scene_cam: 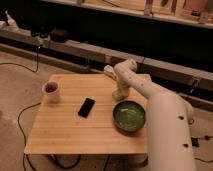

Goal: Wipe the white sponge on the table

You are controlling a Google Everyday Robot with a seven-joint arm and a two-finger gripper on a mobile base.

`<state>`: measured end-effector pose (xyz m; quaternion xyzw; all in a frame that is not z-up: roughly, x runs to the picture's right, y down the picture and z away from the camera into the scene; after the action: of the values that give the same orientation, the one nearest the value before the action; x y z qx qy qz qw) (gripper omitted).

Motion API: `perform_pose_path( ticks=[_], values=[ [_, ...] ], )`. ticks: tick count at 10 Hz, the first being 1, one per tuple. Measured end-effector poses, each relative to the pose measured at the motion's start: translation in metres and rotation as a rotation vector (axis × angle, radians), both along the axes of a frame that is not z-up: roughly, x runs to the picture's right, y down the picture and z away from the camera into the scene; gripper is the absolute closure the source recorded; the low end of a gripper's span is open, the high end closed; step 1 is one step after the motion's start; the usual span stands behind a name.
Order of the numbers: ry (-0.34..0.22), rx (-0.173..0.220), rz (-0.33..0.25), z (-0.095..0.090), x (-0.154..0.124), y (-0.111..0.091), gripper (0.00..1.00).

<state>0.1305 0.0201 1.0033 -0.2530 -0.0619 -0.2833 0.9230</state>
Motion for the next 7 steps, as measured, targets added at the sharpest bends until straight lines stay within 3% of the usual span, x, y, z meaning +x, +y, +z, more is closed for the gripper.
perform_pose_path(
  ticks=[4,7],
  values=[
    [-0.095,0.004,-0.093,0.016,-0.063,-0.016,0.62],
    [-0.194,-0.01,-0.153,0.0,-0.104,-0.009,0.62]
  ],
)
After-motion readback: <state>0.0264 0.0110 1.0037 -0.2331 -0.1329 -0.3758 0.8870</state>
